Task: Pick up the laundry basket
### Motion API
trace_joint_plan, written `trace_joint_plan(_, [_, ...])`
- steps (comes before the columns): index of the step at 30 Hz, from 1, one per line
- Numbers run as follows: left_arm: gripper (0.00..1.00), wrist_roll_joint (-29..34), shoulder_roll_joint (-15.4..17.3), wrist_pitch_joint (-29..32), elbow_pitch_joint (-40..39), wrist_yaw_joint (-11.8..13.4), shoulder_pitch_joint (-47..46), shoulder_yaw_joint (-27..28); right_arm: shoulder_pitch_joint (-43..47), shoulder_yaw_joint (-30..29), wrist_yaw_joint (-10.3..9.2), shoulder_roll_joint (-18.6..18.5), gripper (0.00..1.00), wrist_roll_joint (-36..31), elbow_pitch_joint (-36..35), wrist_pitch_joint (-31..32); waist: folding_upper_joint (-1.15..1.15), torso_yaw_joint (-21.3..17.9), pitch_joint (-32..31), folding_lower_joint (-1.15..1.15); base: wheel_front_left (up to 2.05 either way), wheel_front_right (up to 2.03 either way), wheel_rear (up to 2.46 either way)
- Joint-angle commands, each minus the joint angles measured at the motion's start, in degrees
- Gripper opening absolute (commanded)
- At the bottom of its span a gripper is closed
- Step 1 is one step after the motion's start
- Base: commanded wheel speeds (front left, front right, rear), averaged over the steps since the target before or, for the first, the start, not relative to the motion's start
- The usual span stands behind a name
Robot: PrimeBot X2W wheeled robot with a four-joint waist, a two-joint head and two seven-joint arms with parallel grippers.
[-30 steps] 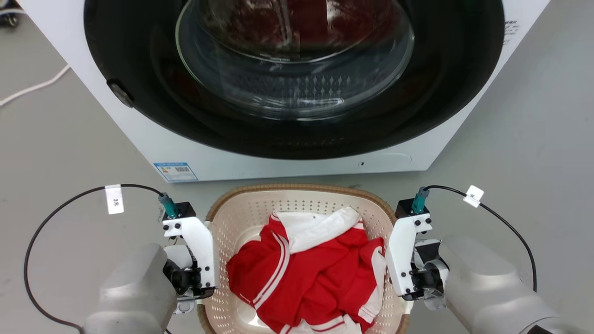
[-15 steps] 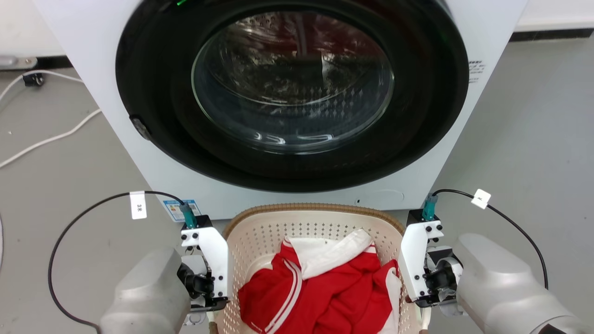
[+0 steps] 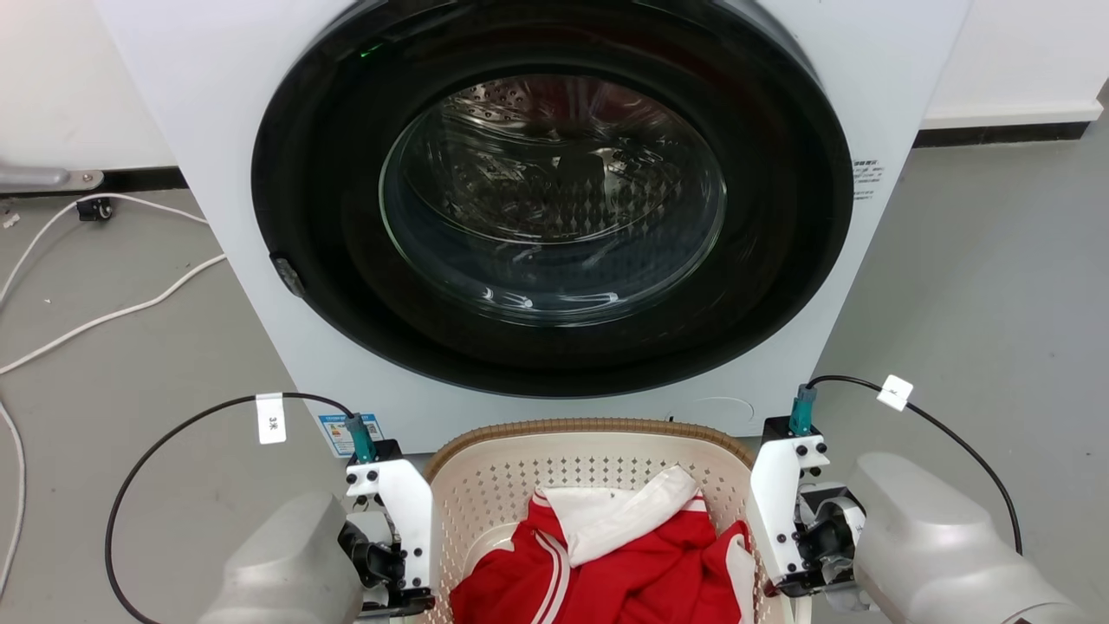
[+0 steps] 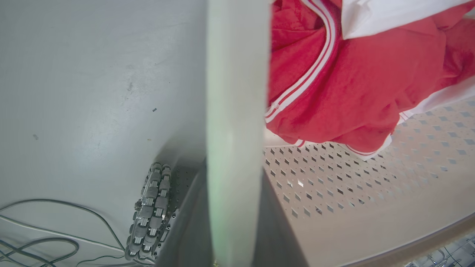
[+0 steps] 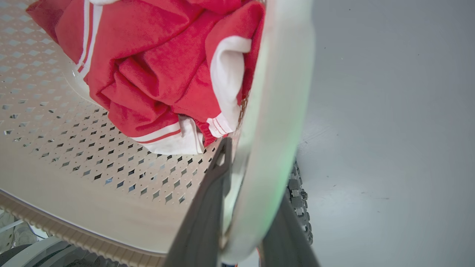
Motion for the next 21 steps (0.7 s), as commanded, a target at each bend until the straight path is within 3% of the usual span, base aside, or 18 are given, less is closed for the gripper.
trace_joint_plan(1, [0.00,-0.6,-2.0,0.1,-0.7,-0.6,0.2,0.2,0.5,0.0,0.78,1.9,0.00,0.6,-0.7,0.0,0.00,0.0,-0.2,0.00,0.00,0.00,0.00])
trace_joint_plan(21, [0.00,-1.4,-2.3,0.2,0.0,-0.6,0.5,-0.4,0.6,0.9,0.78,2.6,0.00,1.7,0.3,-0.1,0.00,0.1,-0.9,0.00,0.00,0.00,0.00])
